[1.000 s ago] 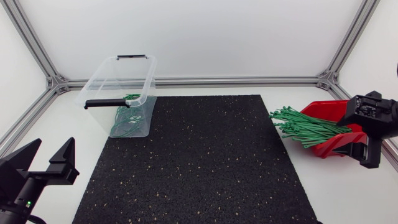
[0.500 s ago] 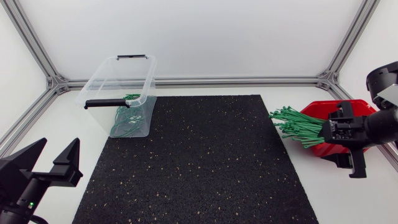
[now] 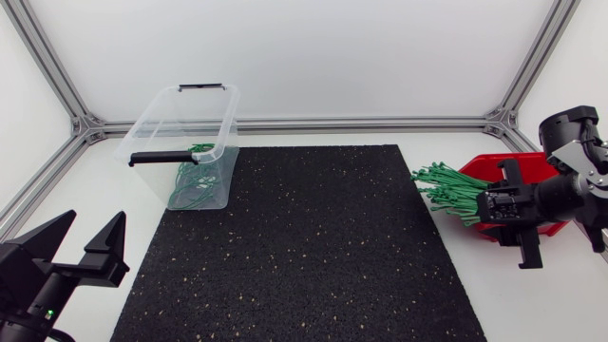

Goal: Take a green cable tie from the red box, thread the tail through the head to close it, then place it in the transparent bin on the left.

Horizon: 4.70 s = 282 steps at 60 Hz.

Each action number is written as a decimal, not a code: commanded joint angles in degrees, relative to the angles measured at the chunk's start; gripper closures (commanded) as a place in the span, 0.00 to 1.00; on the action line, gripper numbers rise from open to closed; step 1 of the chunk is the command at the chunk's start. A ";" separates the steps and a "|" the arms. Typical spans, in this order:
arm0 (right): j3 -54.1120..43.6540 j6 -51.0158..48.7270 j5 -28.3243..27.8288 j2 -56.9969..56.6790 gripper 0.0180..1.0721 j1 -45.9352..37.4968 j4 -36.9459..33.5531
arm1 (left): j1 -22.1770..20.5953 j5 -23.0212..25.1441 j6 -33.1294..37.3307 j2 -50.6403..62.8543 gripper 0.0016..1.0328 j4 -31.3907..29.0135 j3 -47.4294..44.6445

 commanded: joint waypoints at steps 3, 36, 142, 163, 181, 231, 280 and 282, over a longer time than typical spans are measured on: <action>-1.87 -1.99 0.54 1.63 0.63 0.35 1.00 | -0.33 -0.21 0.05 -0.30 0.04 -0.51 -2.35; -3.54 -1.82 1.59 3.56 0.64 0.71 5.84 | -0.60 -0.21 0.05 -0.30 0.04 -0.51 -2.35; -1.87 2.31 2.56 -8.57 0.95 4.92 2.41 | -2.36 -0.21 -0.22 -0.30 0.04 -0.16 -2.44; 5.95 12.25 1.68 -12.70 0.95 10.99 -7.79 | -2.80 -0.21 -0.48 -0.39 0.04 -0.07 -2.44; 14.13 24.46 3.35 -14.63 0.95 18.90 -15.96 | -2.88 -0.21 -0.74 -0.39 0.04 0.01 -2.44; 27.40 67.71 21.28 4.61 0.95 61.97 -20.62 | -2.88 -0.21 -0.83 -0.39 0.04 -0.78 -2.26; 19.22 73.42 15.39 20.79 0.14 67.06 0.56 | -3.59 -0.21 -0.83 -0.39 0.04 -0.87 -2.26; 19.14 73.33 15.39 20.52 0.14 67.15 0.47 | -3.76 -0.21 -0.83 -0.39 0.04 -0.87 -2.26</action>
